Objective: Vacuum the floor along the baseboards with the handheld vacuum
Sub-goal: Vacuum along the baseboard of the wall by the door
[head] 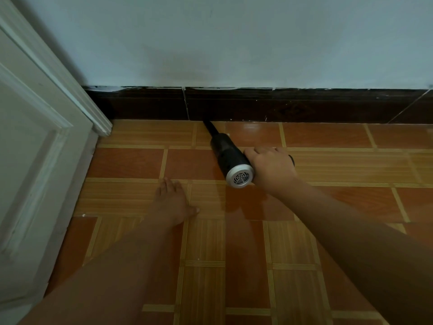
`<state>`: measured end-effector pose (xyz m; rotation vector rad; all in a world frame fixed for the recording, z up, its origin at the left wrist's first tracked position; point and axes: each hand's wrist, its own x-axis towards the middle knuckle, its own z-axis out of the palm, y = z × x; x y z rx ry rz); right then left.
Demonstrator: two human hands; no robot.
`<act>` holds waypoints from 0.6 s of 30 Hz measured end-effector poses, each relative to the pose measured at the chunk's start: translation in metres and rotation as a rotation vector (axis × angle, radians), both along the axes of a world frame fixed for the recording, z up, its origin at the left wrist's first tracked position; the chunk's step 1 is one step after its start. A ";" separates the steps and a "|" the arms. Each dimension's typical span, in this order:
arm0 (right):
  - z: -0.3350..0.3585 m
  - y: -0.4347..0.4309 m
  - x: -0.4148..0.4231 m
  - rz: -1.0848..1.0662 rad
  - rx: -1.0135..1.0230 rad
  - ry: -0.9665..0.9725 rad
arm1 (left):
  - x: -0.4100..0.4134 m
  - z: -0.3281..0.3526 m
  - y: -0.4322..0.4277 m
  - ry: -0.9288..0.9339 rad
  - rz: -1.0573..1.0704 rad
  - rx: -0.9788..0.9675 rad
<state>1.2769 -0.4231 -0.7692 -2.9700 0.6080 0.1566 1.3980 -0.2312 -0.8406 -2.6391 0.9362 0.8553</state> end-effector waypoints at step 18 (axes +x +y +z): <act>0.007 -0.027 -0.060 -0.100 -0.028 -0.029 | -0.030 0.003 -0.035 0.029 -0.150 0.000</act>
